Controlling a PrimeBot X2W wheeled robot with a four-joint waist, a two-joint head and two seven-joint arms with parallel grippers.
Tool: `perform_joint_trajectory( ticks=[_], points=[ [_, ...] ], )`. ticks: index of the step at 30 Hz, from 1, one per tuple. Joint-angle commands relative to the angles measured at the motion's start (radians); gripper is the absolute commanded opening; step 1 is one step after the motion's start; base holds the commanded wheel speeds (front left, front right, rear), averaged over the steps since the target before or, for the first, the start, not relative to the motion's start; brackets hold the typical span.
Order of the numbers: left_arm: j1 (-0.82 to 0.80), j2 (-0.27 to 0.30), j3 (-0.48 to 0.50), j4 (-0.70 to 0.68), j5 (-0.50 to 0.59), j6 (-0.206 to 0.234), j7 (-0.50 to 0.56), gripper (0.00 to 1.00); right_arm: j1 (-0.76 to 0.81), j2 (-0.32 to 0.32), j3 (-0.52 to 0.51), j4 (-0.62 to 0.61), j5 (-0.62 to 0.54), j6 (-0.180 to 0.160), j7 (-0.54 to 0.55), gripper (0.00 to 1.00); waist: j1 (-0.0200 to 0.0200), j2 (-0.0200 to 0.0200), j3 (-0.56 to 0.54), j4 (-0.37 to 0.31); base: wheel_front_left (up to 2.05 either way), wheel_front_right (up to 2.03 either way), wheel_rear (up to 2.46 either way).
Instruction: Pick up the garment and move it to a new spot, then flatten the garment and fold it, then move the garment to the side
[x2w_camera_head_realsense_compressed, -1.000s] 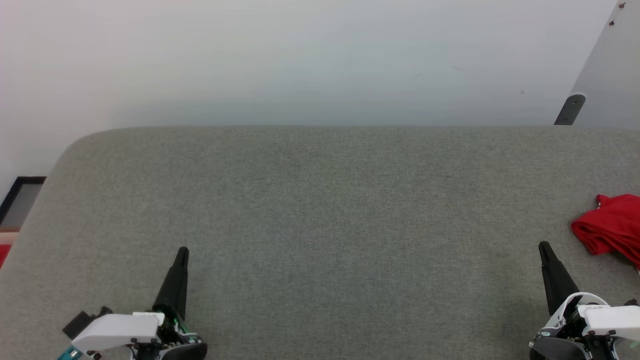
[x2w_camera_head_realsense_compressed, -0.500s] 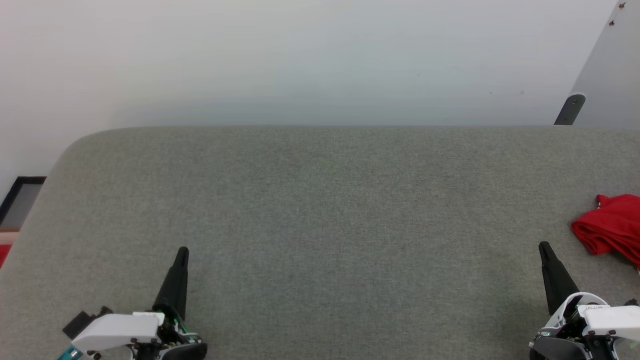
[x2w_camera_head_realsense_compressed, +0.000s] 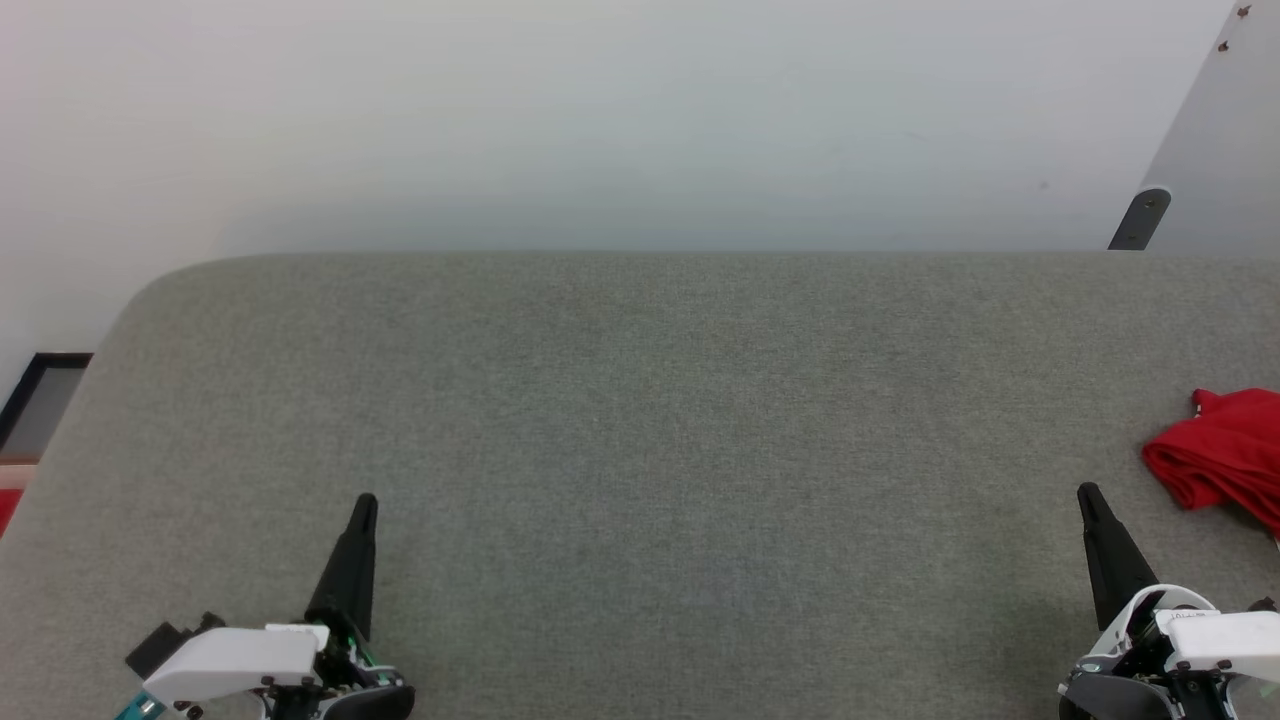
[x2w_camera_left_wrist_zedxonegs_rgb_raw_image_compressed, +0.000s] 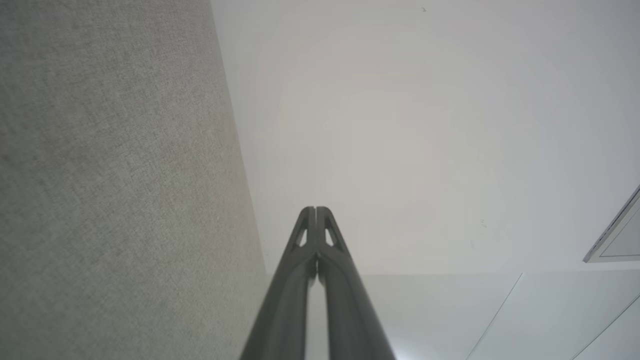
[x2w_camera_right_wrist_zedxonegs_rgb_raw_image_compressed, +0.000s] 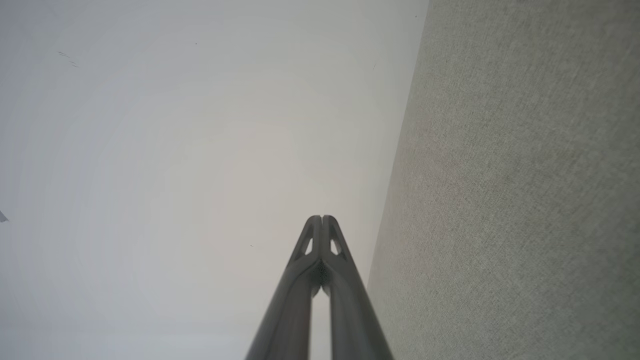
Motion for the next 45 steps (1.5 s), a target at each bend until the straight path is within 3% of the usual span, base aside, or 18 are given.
perform_joint_trajectory(
  ticks=[1, 45],
  points=[
    [-0.010, -0.001, 0.003, 0.001, -0.002, 0.000, 0.002, 0.00, -0.003, 0.004, 0.000, 0.000, 0.002, 0.000, 0.001, 0.00, 0.0000, 0.0000, 0.000, 0.000, 0.00, 0.00, 0.00],
    [-0.010, -0.001, 0.003, 0.001, -0.002, 0.000, 0.003, 0.00, -0.003, 0.004, 0.000, 0.000, 0.002, 0.000, 0.000, 0.00, 0.0000, 0.0000, 0.000, 0.000, 0.00, 0.00, 0.00]
  ],
)
